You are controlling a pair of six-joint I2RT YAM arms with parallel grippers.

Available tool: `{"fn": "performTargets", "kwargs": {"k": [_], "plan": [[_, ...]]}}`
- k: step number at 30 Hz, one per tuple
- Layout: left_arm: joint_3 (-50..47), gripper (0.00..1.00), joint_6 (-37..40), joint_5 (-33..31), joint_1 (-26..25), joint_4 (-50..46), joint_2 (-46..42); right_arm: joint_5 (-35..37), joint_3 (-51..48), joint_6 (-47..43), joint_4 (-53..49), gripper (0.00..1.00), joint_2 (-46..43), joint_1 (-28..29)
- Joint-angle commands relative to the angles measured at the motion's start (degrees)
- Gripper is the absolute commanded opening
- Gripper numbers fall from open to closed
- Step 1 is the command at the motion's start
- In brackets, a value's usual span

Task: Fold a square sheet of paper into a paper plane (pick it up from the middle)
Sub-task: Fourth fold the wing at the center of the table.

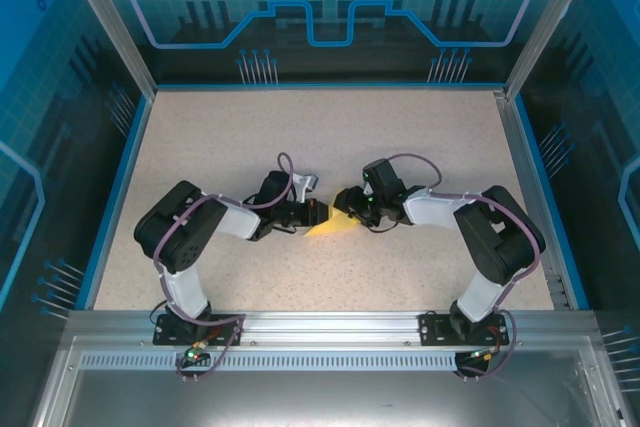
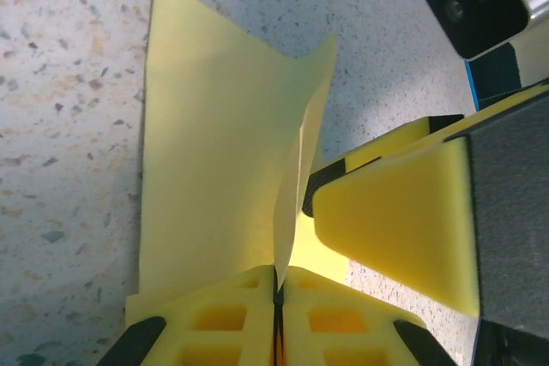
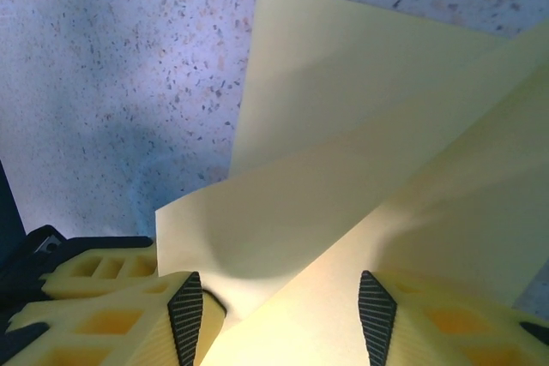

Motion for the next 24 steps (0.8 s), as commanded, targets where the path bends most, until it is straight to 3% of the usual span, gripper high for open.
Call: {"fn": "performTargets", "kwargs": {"k": [1,7,24], "plan": [[2.01,0.12,-1.15,3.67,0.65,-1.96,1.41,0.60,-0.31,-0.43,-2.60,0.52,1.20,-0.77],[3.09,0.12,-1.69,4.55,0.98,-3.83,2.00,2.68,0.56,0.09,-6.36,0.50,1.74,-0.81],[4.06,0.11,-5.09,4.80,1.93,-5.93,3.40,3.40,1.44,1.00,-4.72,0.53,-3.20,-0.61]]}}
